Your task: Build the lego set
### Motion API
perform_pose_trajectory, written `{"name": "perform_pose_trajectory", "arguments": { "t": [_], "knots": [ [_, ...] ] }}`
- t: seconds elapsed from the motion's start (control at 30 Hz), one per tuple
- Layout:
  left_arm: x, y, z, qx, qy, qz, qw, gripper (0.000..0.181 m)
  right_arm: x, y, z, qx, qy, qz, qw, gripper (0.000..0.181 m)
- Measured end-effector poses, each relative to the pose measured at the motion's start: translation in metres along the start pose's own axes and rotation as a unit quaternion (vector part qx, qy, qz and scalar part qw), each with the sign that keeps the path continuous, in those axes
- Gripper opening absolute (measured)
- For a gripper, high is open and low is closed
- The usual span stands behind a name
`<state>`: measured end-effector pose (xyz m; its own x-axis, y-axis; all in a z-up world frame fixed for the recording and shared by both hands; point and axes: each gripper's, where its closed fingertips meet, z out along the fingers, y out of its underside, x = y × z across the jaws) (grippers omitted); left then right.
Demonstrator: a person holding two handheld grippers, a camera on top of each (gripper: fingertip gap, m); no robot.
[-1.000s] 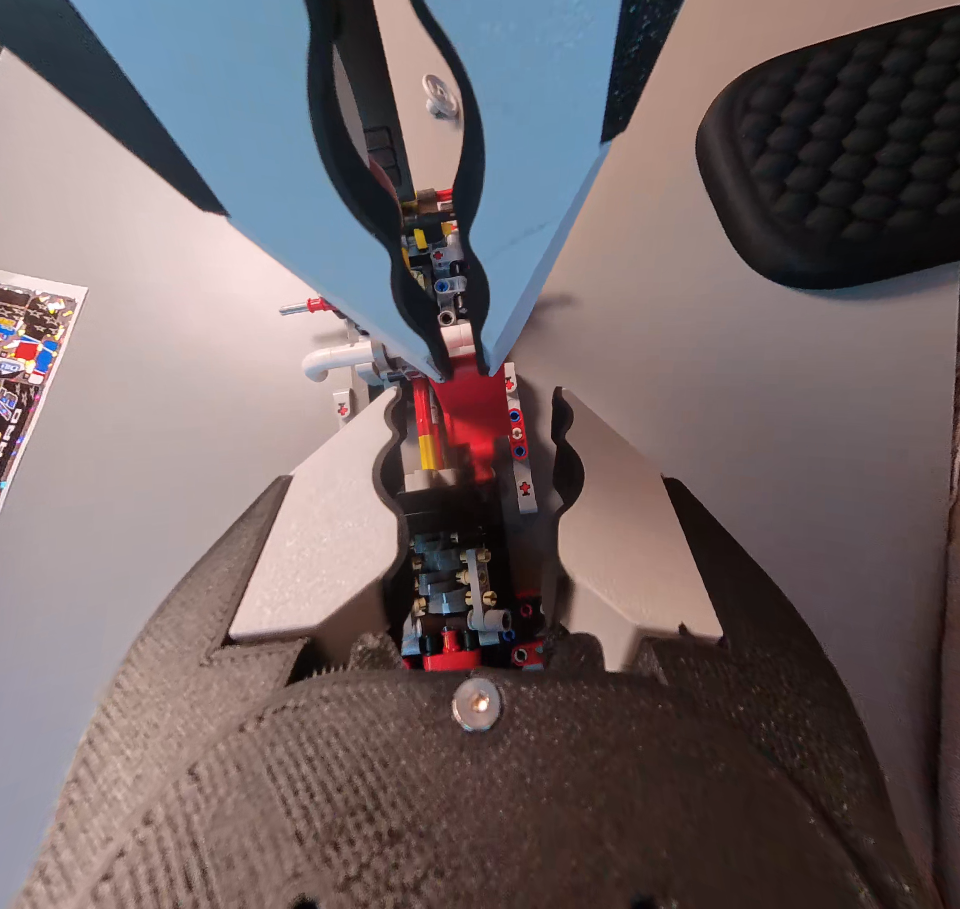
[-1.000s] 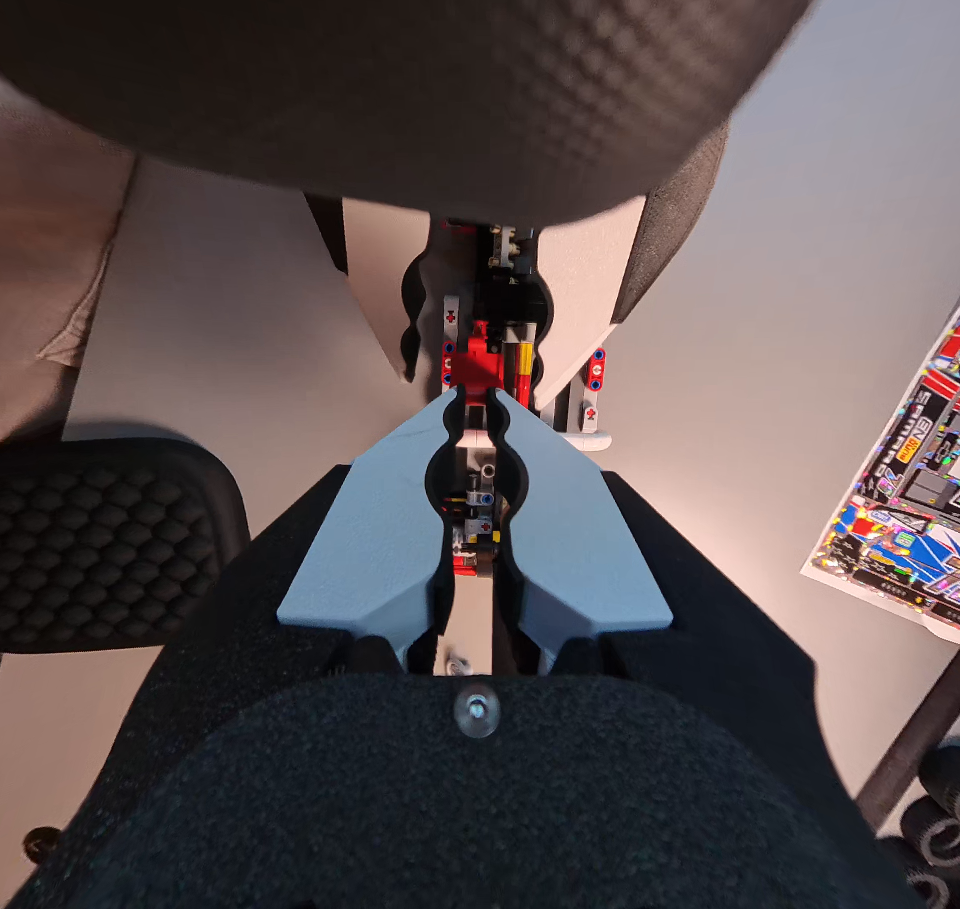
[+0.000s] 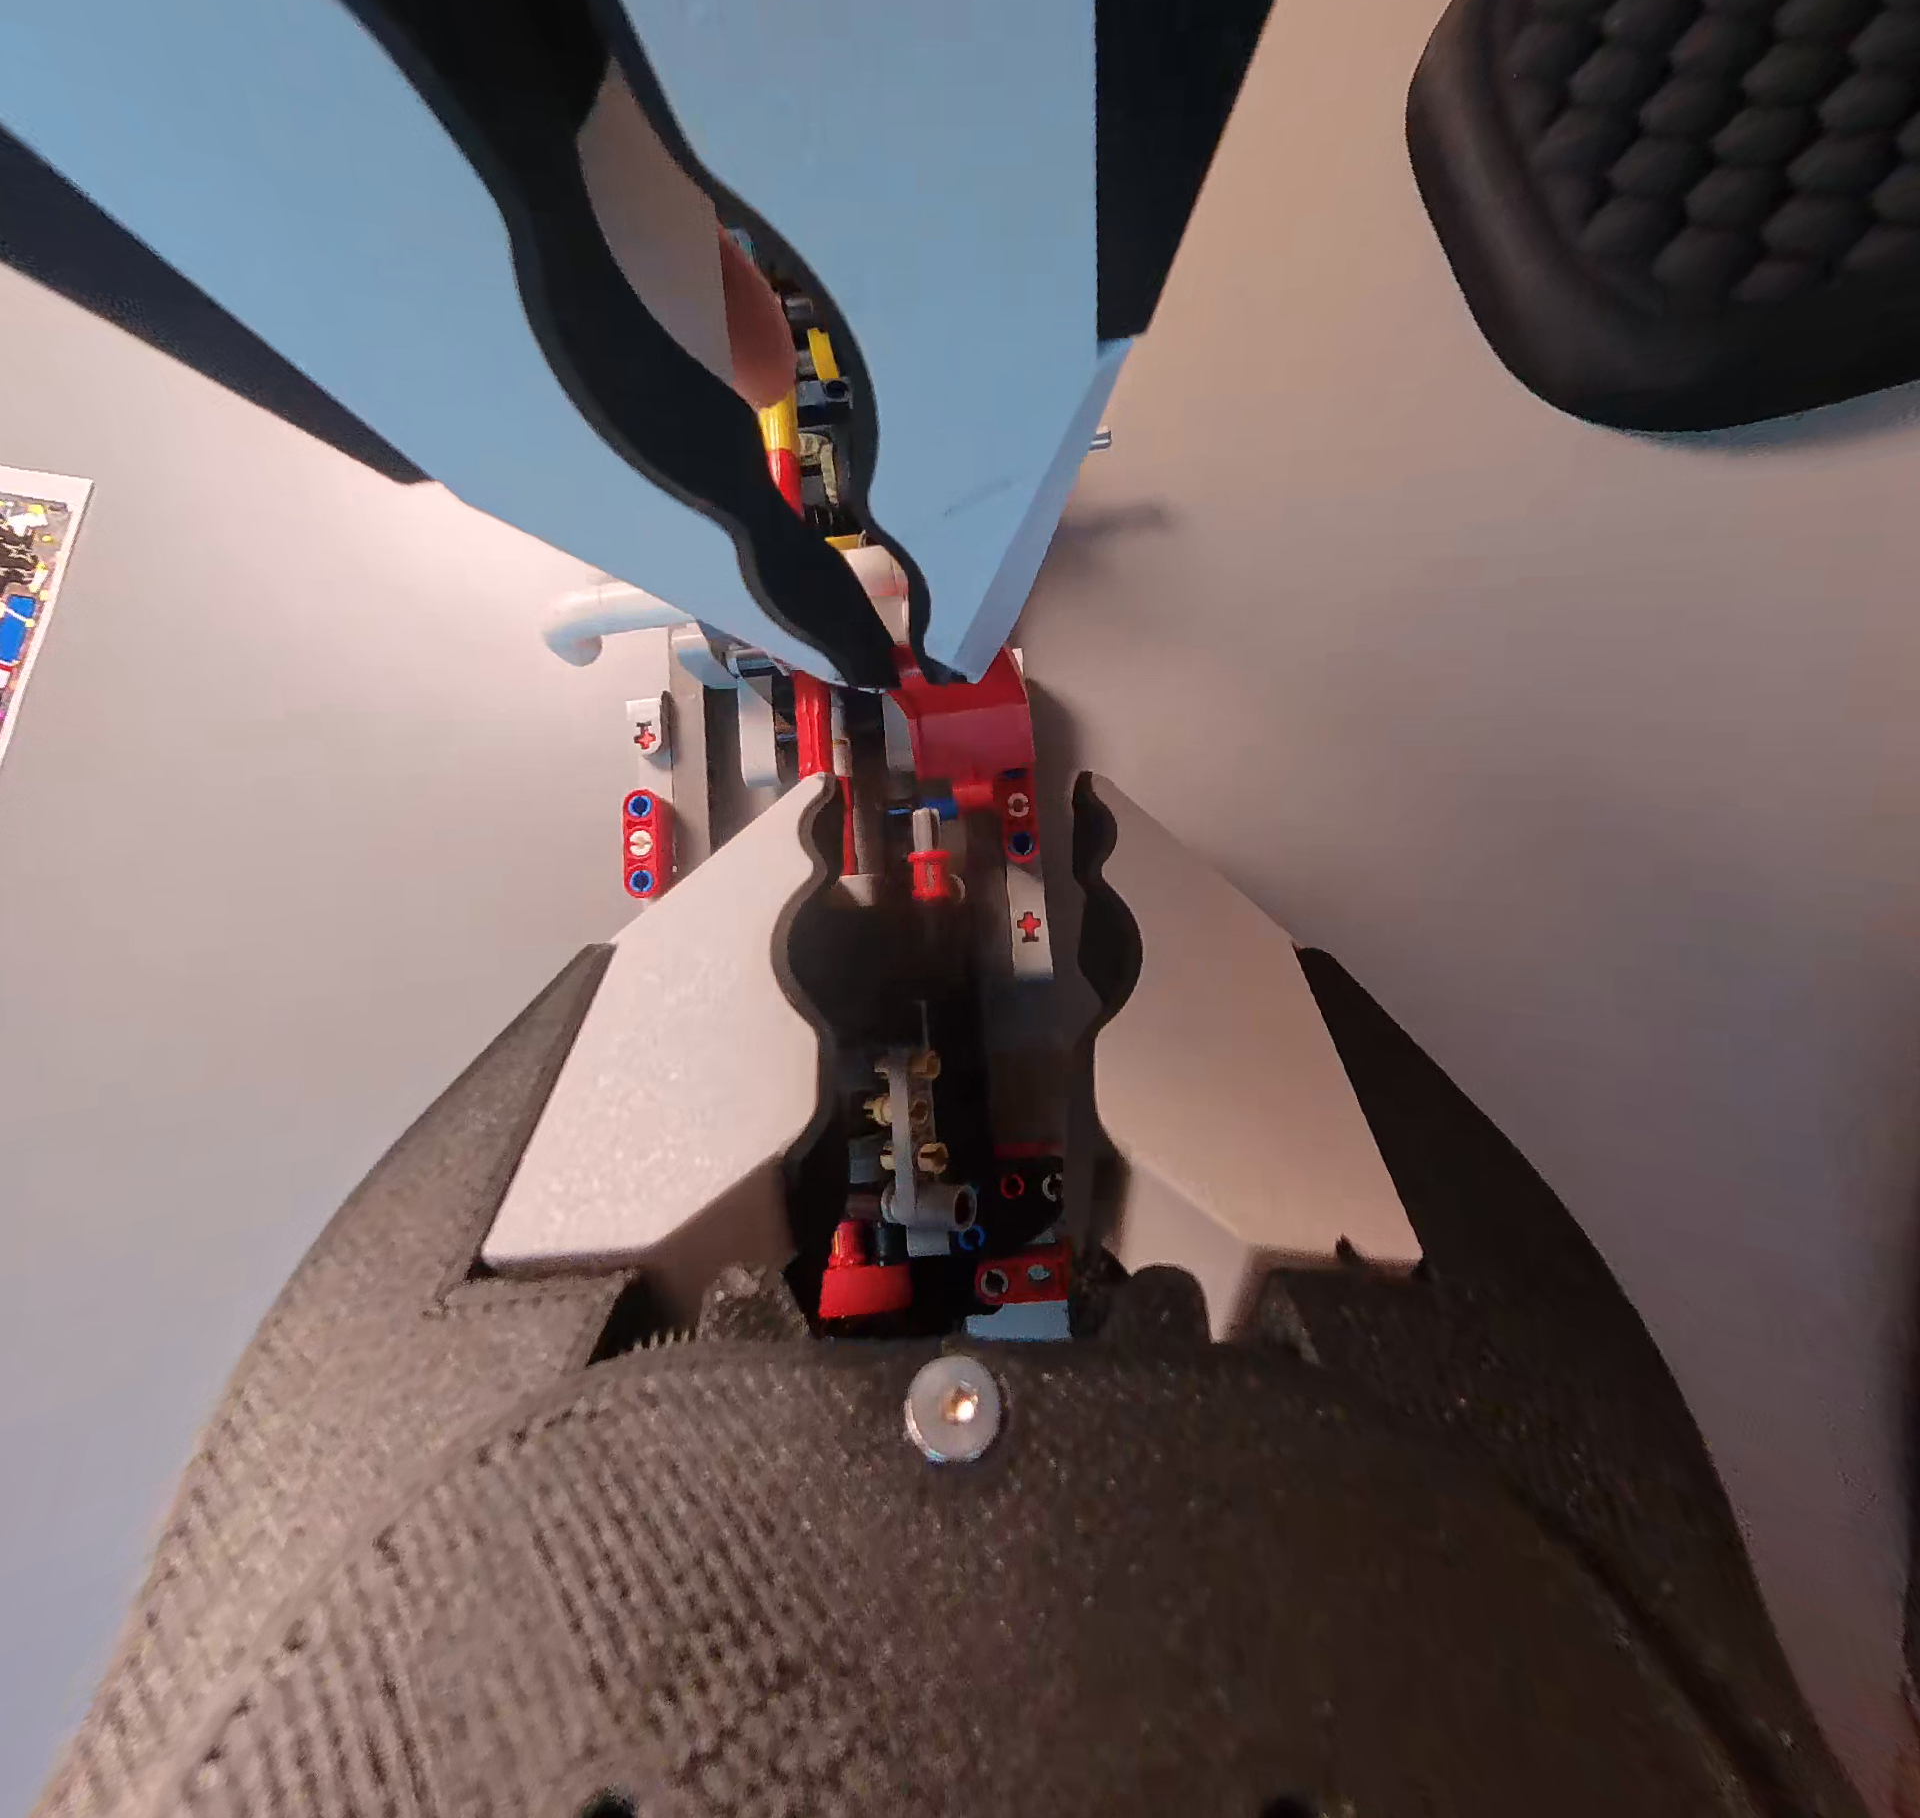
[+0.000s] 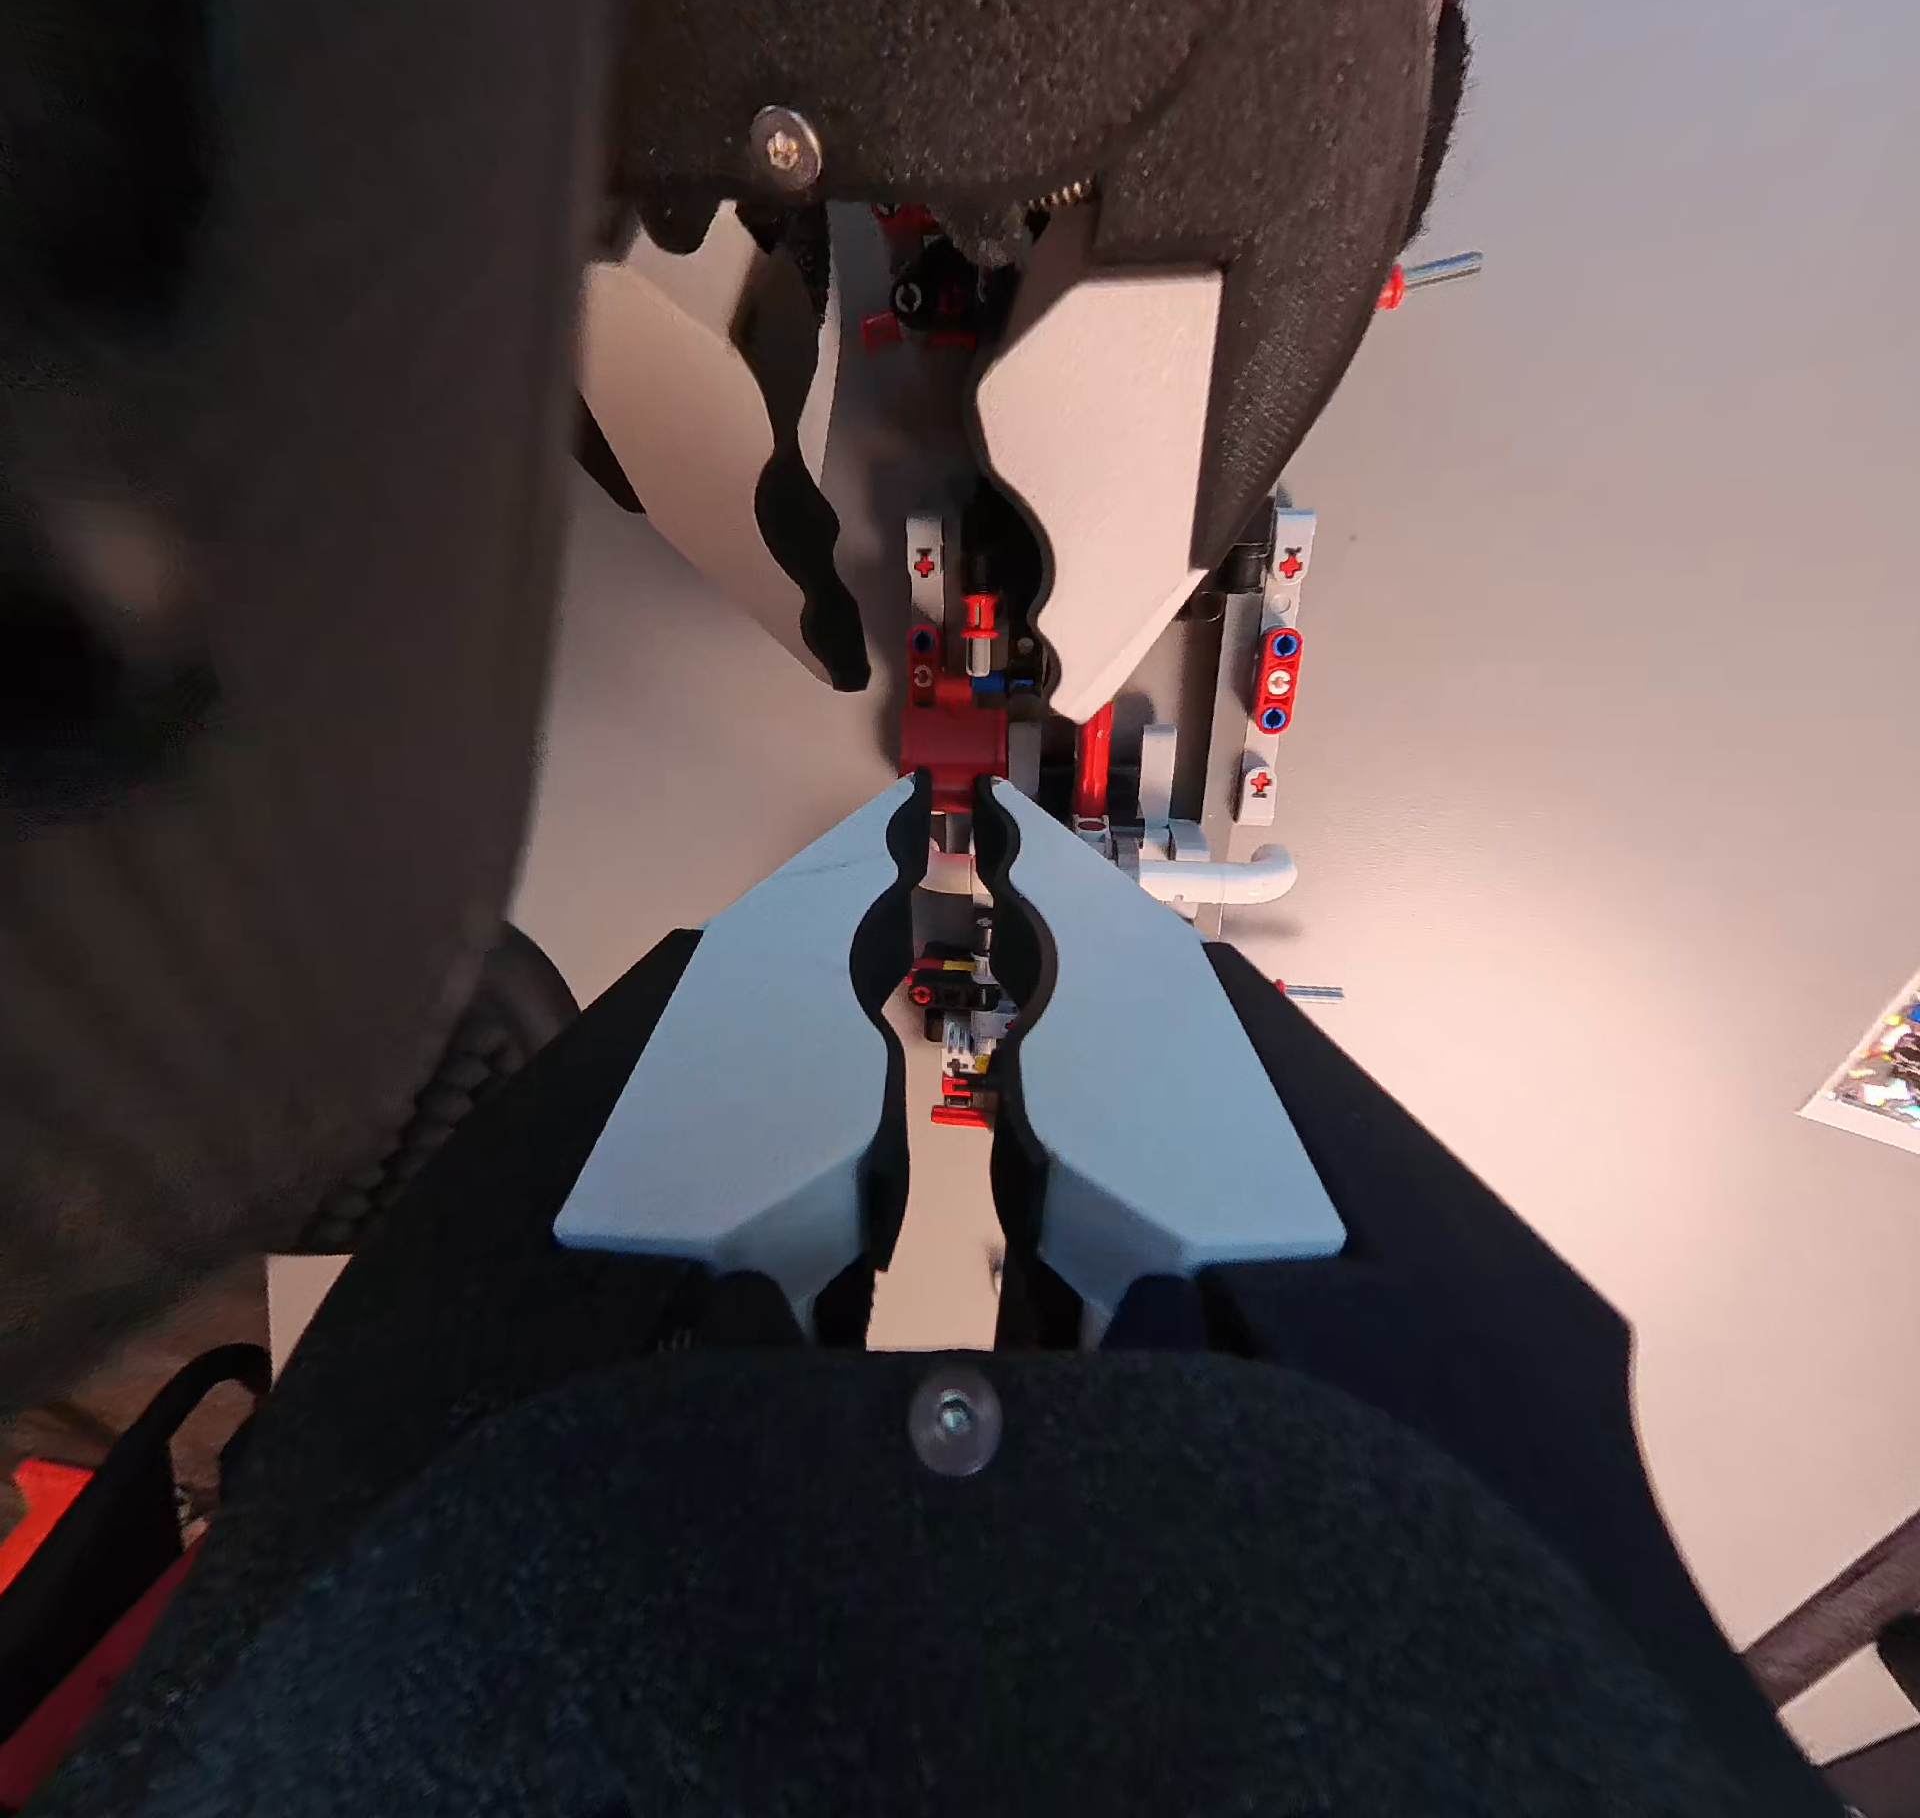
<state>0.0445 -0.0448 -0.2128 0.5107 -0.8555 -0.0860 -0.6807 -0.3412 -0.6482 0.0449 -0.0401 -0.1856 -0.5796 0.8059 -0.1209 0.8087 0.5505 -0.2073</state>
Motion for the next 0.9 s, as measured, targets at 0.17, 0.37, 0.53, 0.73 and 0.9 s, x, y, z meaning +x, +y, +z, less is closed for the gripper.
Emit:
{"name": "perform_pose_trajectory", "arguments": {
  "t": [0.17,0.37,0.53,0.73,0.9],
  "knots": [
    [-0.0027,0.0005,0.0032,-0.020,-0.020,0.003,1.000,0.034,0.0007,-0.0021,0.0035,-0.002,0.011,-0.004,1.000,0.005],
    [-0.0051,0.0048,0.0050,-0.051,-0.046,0.020,0.997,0.024,0.0012,0.0003,0.0019,-0.004,0.024,-0.001,1.000,0.004],
    [-0.0053,0.0042,0.0060,-0.061,-0.048,0.021,0.997,0.024,0.0014,0.0012,0.0014,-0.001,0.028,-0.003,1.000,0.005],
    [-0.0056,0.0038,0.0066,-0.068,-0.047,0.022,0.996,0.024,0.0044,0.0001,0.0010,0.003,0.041,0.004,0.999,0.005],
    [-0.0063,0.0035,0.0074,-0.081,-0.040,0.023,0.996,0.023,0.0089,0.0004,0.0001,0.014,0.052,0.016,0.998,0.005]
  ]
}}
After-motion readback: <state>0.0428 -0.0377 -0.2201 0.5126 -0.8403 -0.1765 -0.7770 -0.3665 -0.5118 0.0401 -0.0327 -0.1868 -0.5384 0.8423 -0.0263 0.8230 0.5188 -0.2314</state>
